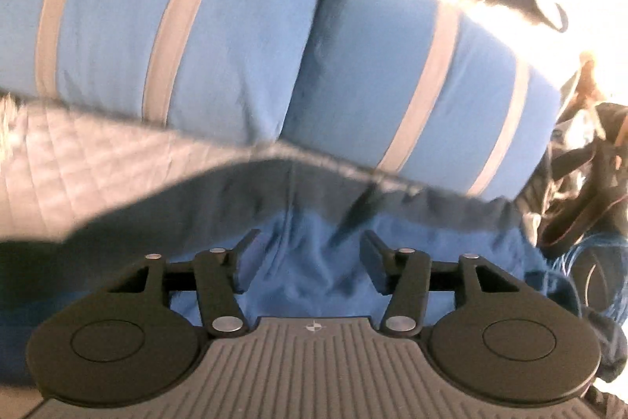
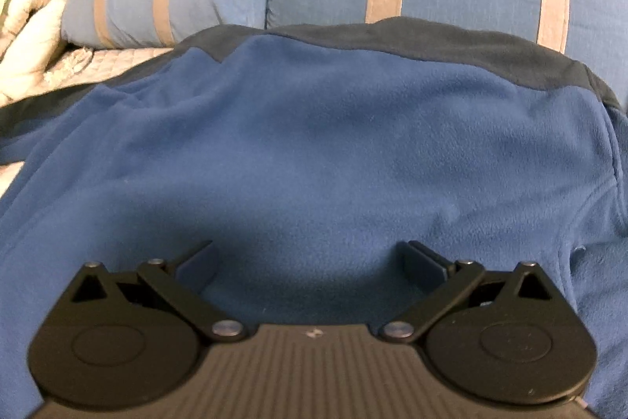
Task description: Fold clothes
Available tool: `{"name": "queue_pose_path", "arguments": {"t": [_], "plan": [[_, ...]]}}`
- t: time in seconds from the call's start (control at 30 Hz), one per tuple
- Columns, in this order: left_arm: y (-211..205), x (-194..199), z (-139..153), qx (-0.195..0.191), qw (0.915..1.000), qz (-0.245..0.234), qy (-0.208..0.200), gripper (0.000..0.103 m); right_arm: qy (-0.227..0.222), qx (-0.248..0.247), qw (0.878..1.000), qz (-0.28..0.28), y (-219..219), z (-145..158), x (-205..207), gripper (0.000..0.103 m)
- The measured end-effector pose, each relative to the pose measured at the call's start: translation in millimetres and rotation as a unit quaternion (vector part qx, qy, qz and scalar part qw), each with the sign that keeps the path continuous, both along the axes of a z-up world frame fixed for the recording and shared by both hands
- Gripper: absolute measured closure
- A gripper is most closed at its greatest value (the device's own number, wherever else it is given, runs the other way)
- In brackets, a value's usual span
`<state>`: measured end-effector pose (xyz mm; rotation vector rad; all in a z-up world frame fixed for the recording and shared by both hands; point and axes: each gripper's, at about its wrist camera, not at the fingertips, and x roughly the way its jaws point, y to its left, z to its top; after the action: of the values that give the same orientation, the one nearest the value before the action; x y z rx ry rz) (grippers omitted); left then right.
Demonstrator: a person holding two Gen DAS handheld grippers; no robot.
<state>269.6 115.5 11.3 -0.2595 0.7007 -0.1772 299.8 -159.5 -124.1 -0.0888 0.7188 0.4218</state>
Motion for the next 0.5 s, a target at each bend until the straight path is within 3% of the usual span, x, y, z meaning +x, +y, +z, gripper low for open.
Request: {"name": "queue_pose_path", "arguments": {"t": [0.17,0.27,0.4,0.5], "plan": [[-17.3,-13.4,34.7,0.011,0.9991,0.004,-0.041,0.038,0.004,0.038,0.999,0.004,-11.1,4.5,-0.8,0.000],[-23.7,-28.4,58.8,0.001,0.9984,-0.002,-0.057,0.037,0.001,0.044,0.999,0.004,-17.3,24.8,-9.9,0.000],[-23.4,-64.5,93.4,-0.007,0.9957,-0.015,-0.091,0.033,0.012,0.099,0.995,-0.013,-38.7,81.7,-35.4,0.000],[-22.3,-96.3,120.9,-0.001,0.9924,-0.019,-0.122,0.030,0.012,0.139,0.990,-0.024,-61.5,145.6,-64.4,0.000]]}}
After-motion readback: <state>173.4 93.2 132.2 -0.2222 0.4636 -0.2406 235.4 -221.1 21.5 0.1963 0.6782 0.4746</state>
